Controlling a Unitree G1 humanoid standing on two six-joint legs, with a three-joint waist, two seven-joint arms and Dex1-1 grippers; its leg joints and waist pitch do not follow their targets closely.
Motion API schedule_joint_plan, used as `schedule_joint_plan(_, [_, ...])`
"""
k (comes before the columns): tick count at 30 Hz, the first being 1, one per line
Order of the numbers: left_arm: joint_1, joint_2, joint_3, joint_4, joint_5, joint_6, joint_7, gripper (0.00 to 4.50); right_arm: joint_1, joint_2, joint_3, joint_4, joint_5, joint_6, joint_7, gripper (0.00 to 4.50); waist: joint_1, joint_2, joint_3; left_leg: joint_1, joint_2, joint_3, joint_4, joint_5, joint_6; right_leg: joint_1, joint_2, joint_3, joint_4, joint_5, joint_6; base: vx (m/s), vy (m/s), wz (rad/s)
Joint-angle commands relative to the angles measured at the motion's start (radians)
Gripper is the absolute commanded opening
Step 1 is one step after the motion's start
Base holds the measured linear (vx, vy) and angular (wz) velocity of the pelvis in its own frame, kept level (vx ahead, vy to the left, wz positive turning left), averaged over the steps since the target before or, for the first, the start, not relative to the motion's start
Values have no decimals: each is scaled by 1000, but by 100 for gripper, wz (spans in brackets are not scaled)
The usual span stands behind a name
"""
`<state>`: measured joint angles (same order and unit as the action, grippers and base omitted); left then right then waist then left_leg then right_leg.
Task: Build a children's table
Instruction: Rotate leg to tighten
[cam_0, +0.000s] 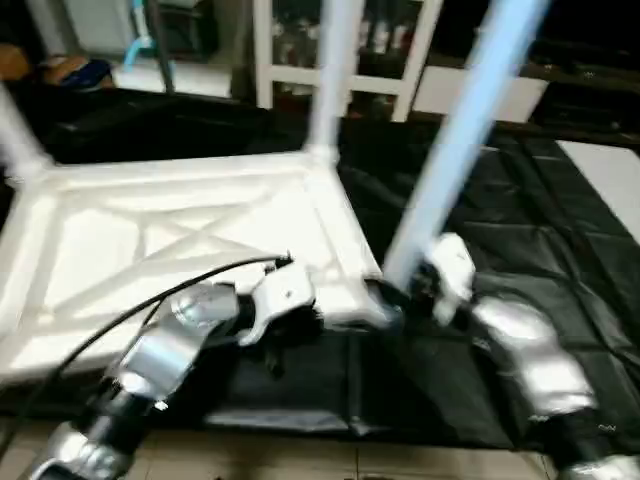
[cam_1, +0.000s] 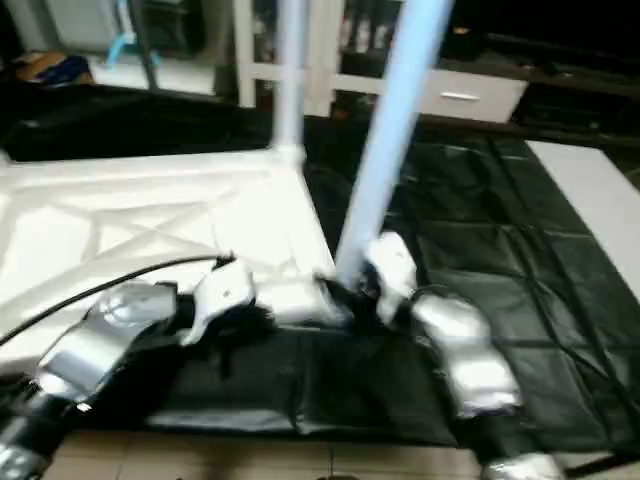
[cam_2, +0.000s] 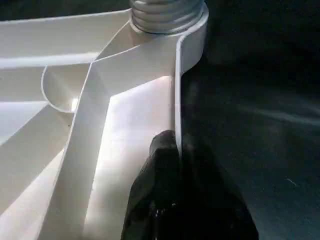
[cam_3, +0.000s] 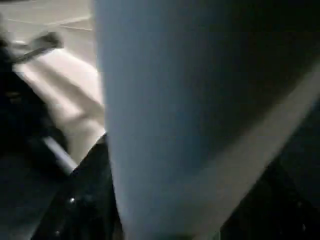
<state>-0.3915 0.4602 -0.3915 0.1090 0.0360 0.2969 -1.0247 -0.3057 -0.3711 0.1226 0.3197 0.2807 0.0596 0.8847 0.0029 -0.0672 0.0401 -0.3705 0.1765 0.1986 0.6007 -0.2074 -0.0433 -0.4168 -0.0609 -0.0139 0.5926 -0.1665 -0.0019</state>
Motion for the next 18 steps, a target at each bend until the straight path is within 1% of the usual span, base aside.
schedule_joint_plan(1, [23, -2, -36, 2, -15, -4, -33, 0, -1, -37, -38, 1, 35, 8, 67, 301, -2, 5, -51, 13, 58, -19, -73, -158, 81, 44, -62, 30, -51, -106, -253, 0, 0, 0])
schedule_joint_plan(2, [22, 1, -32, 3, -16, -5, -35, 0, -5, -58, -41, 16, 46, 5, 109, 301, 0, -3, -50, 15, 58, -18, -72, -171, 78, 43, -64, 31, -55, -136, -251, 0, 0, 0])
schedule_joint_plan(3, [22, 3, -30, 4, -17, -5, -37, 0, -8, -71, -42, 25, 54, 3, 135, 301, 1, -1, -49, 15, 57, -19, -72, -184, 77, 44, -65, 31, -55, -158, -251, 0, 0, 0])
schedule_joint_plan(4, [22, 5, -29, 6, -17, -7, -37, 0, -10, -83, -41, 30, 64, 8, 162, 301, 4, 0, -47, 16, 57, -18, -72, -195, 72, 42, -66, 32, -60, -193, -243, 0, 0, 0])
schedule_joint_plan(5, [23, 8, -28, 5, -18, -9, -40, 0, -15, -98, -38, 39, 75, 12, 194, 301, 3, -5, -46, 14, 57, -19, -72, -212, 67, 43, -67, 32, -63, -230, -234, 0, 0, 0])
schedule_joint_plan(7, [26, 13, -28, 2, -20, -12, -44, 0, -22, -115, -36, 49, 92, 22, 239, 301, 3, -4, -46, 14, 57, -22, -73, -220, 60, 41, -67, 31, -65, -269, -222, 0, 0, 0])
schedule_joint_plan(8, [29, 17, -27, -1, -23, -15, -48, 0, -27, -122, -38, 56, 98, 33, 268, 301, 3, -6, -47, 14, 57, -22, -72, -220, 58, 41, -66, 31, -66, -275, -217, 0, 0, 0])
schedule_joint_plan(10, [34, 23, -25, -8, -28, -15, -61, 0, -36, -130, -42, 66, 111, 56, 311, 266, 3, -6, -48, 12, 56, -22, -72, -206, 65, 42, -66, 31, -64, -262, -218, 0, 0, 0])
schedule_joint_plan(13, [36, 23, -24, -11, -29, -13, -64, 0, -43, -128, -43, 79, 116, 68, 324, 266, 4, -6, -50, 13, 57, -22, -70, -182, 69, 42, -66, 30, -61, -237, -227, 0, 0, 0])
schedule_joint_plan(16, [36, 22, -26, -13, -29, -12, -66, 0, -44, -113, -39, 85, 131, 86, 331, 222, 4, -7, -51, 12, 56, -21, -68, -164, 76, 43, -66, 29, -58, -213, -236, 0, 0, 0])
schedule_joint_plan(17, [36, 22, -27, -14, -30, -12, -67, 0, -44, -108, -37, 89, 130, 82, 326, 220, 6, -4, -51, 15, 57, -21, -68, -158, 79, 42, -66, 29, -57, -206, -239, 0, 0, 0])
schedule_joint_plan(18, [36, 22, -27, -14, -30, -12, -67, 0, -44, -108, -37, 89, 130, 82, 326, 220, 5, -5, -51, 15, 57, -20, -68, -157, 78, 42, -66, 29, -57, -203, -240, 0, 0, 0])
